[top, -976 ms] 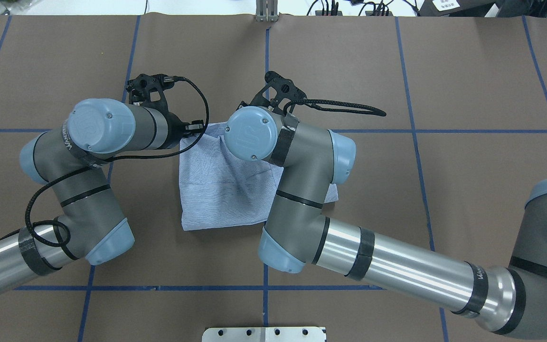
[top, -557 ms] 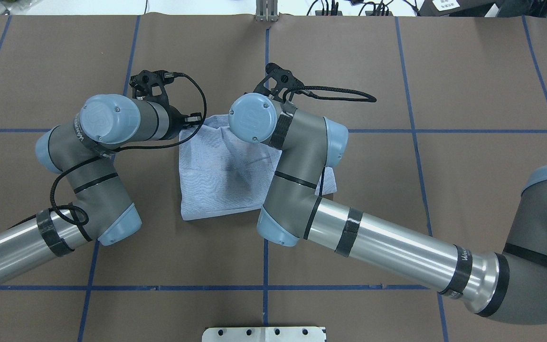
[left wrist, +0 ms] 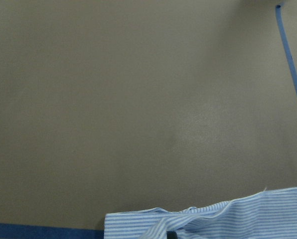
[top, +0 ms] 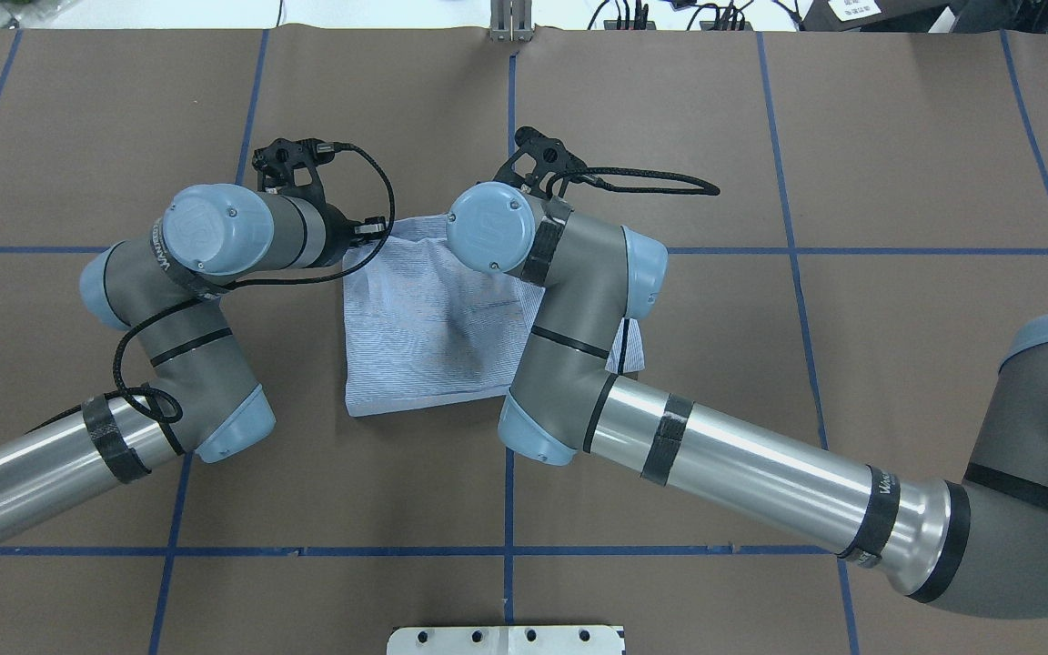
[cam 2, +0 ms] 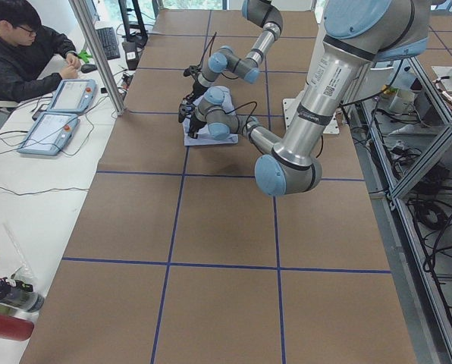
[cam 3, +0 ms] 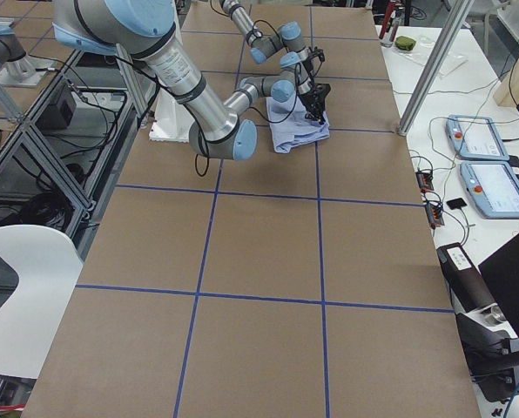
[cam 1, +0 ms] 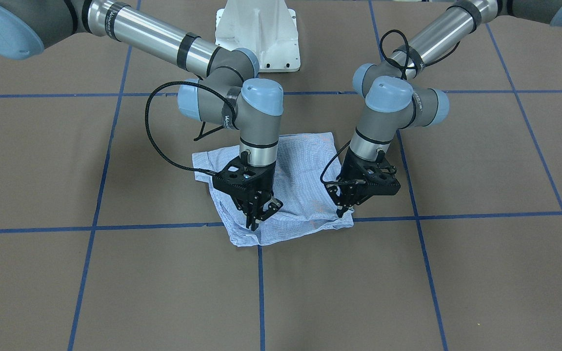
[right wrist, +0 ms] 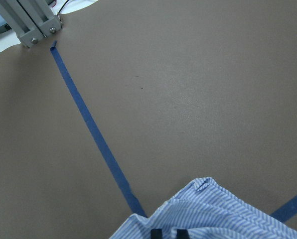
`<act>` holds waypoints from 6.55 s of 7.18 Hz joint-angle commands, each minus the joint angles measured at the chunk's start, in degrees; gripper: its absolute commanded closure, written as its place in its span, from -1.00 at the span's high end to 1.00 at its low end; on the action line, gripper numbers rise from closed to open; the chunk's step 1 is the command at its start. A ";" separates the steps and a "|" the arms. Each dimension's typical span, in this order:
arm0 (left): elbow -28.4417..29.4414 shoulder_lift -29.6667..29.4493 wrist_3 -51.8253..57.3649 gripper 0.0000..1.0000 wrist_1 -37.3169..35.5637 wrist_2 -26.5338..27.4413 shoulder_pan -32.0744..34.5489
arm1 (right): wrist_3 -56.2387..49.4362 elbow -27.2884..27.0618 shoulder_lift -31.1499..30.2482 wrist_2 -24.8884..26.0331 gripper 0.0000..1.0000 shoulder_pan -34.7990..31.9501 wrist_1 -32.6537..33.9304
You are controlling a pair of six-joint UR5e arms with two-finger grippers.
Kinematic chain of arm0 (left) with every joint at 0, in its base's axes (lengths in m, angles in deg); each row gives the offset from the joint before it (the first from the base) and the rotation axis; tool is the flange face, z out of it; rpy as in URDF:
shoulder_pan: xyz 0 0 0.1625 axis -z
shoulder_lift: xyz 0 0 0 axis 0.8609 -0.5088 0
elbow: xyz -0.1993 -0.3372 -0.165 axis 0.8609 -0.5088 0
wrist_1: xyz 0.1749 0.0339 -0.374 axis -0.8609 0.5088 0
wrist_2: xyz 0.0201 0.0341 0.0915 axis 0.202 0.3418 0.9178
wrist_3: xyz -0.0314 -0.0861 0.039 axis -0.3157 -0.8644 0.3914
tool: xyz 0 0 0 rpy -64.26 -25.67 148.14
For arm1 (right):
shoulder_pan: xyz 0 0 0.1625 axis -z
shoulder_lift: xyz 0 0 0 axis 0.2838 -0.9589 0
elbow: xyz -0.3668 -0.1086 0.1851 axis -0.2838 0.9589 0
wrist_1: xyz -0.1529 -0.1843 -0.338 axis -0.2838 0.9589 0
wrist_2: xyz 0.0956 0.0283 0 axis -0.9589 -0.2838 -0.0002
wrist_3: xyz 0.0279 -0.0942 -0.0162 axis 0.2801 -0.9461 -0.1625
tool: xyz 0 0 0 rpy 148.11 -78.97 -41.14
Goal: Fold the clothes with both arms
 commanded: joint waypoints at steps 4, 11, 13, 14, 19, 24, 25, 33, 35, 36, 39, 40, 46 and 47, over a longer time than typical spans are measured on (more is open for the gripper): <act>-4.82 2.83 16.83 1.00 2.21 -4.70 4.55 | -25.32 -7.45 -5.40 -17.02 1.00 -10.08 6.31; -19.70 32.26 68.35 1.00 -3.40 -28.98 37.40 | -98.92 -31.59 -49.26 -50.16 1.00 -52.08 10.82; -14.55 36.24 65.67 1.00 -7.42 -31.88 44.78 | -106.24 -29.57 -55.40 -50.55 1.00 -56.77 10.48; -14.35 36.94 67.40 1.00 -9.28 -32.94 50.48 | -105.74 -29.57 -58.14 -50.46 1.00 -56.96 10.30; -11.63 35.72 90.88 1.00 -42.77 -40.28 57.37 | -105.83 -29.21 -60.88 -50.46 1.00 -58.44 10.21; -16.10 31.85 80.24 1.00 -41.66 -42.70 57.48 | -105.83 -30.53 -68.98 -57.94 1.00 -65.04 4.68; -16.10 32.20 80.33 1.00 -39.99 -42.70 57.57 | -105.48 -30.97 -68.63 -57.76 1.00 -65.05 5.11; -16.19 34.84 80.77 1.00 -38.83 -42.00 57.31 | -101.17 -28.17 -69.15 -59.16 1.00 -64.52 -3.11; -16.19 35.10 80.77 1.00 -38.83 -42.09 57.31 | -101.17 -27.54 -69.50 -59.25 1.00 -64.52 -4.29; -16.19 35.11 80.77 1.00 -38.83 -42.18 57.31 | -101.26 -27.72 -69.50 -59.25 1.00 -64.61 -4.29; -16.19 35.11 80.86 1.00 -38.83 -42.35 57.31 | -101.26 -27.81 -69.06 -59.16 1.00 -64.52 -4.02; -16.19 35.11 80.86 1.00 -38.83 -42.44 57.31 | -101.17 -27.81 -69.06 -59.16 1.00 -64.52 -4.02; -16.10 35.02 80.77 1.00 -38.83 -42.44 57.31 | -101.26 -27.81 -69.15 -59.16 1.00 -64.43 -4.02; -16.10 35.02 80.77 1.00 -38.83 -42.44 57.31 | -101.26 -27.81 -69.15 -59.07 1.00 -64.43 -4.02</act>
